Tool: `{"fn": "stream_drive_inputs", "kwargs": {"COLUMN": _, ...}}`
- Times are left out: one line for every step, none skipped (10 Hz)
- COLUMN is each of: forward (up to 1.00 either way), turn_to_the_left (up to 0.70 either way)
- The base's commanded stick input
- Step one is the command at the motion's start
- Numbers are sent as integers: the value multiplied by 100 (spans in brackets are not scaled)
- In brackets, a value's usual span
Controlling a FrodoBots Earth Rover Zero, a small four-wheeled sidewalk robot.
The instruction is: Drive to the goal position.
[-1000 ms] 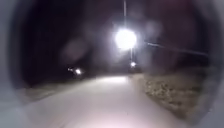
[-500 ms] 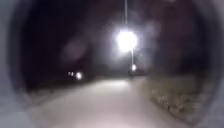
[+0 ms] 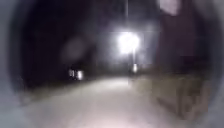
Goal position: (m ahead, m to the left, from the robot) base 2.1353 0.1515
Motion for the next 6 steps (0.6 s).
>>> {"fn": "stream_drive_inputs", "kwargs": {"forward": 100, "turn_to_the_left": 0}}
{"fn": "stream_drive_inputs", "kwargs": {"forward": 100, "turn_to_the_left": 0}}
{"fn": "stream_drive_inputs", "kwargs": {"forward": 100, "turn_to_the_left": 0}}
{"fn": "stream_drive_inputs", "kwargs": {"forward": 100, "turn_to_the_left": 0}}
{"fn": "stream_drive_inputs", "kwargs": {"forward": 100, "turn_to_the_left": 0}}
{"fn": "stream_drive_inputs", "kwargs": {"forward": 100, "turn_to_the_left": 0}}
